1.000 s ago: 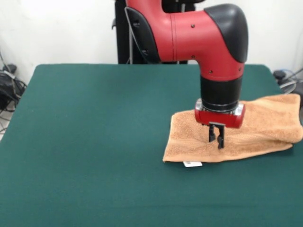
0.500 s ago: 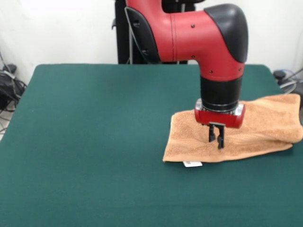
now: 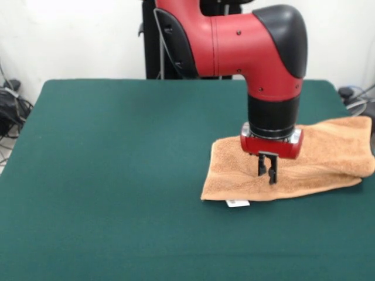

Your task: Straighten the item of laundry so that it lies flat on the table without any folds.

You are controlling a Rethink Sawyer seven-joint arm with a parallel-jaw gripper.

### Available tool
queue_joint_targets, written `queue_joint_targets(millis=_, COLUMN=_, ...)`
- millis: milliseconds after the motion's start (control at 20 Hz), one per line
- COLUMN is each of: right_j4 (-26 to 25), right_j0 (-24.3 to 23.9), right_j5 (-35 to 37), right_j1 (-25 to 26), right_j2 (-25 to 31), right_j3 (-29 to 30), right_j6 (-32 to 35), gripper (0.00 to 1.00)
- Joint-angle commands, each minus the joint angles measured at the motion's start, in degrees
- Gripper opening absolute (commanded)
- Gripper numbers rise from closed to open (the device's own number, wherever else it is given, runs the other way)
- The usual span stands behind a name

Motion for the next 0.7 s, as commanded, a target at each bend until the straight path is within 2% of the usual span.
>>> queue_joint_targets(millis=50, right_j4=-0.44, right_j0=1.04, right_j5=5.68, right_j1=0.70, right_j2=-0.89, right_j3=-1.98, right_j6=1.99, gripper=0.00)
queue_joint_targets(millis=700, right_j4=-2.49, right_j0=2.02, right_j5=7.44, right_j1=0.35, right_j2=-3.32, right_j3=-5.20, right_j6=0.31, gripper=0.00)
